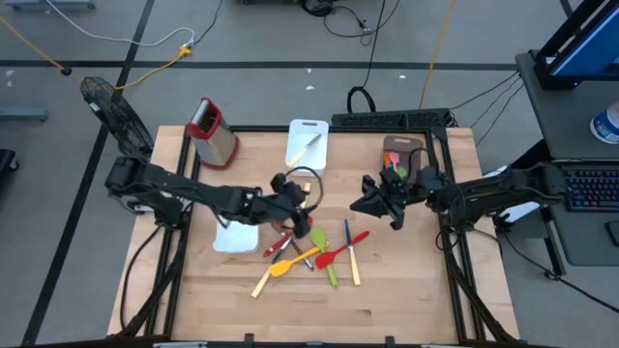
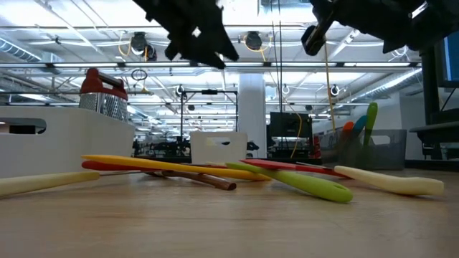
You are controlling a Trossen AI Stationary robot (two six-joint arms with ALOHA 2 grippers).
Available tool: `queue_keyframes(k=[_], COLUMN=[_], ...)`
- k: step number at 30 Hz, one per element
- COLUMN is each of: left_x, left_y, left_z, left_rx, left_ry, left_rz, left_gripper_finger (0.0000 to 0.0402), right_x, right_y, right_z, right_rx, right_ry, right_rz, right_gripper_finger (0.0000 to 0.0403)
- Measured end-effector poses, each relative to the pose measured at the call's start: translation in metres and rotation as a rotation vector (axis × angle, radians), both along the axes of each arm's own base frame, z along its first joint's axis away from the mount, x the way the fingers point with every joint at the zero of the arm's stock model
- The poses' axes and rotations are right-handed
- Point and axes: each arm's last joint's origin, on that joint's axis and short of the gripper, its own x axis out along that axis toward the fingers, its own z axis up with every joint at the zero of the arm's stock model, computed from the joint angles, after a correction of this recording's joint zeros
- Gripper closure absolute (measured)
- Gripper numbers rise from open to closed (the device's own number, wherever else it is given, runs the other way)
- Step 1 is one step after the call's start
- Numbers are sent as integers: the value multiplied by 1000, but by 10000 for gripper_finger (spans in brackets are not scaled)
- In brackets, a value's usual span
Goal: Pick & Place Kitchen Items
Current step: Put the yellow knife into the top white bin
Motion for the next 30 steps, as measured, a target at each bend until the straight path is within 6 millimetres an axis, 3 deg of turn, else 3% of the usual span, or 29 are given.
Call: queue_keyframes(k=[14,21,30], left_x=[43,40,41], left_y=[22,39,46], left_z=[-26,-33,-32], left_rx=[-420,-536,-532], left_ry=[170,243,209], left_rz=[353,542,563], left_gripper_finger=[183,183,183], right_x=[-27,-40,-42], right_y=[2,3,3], right_z=[-9,-13,-12], right_rx=[1,0,-5], right_ry=[-21,-36,-51], right_rz=[27,23,19], right_gripper_finger=[399,399,399])
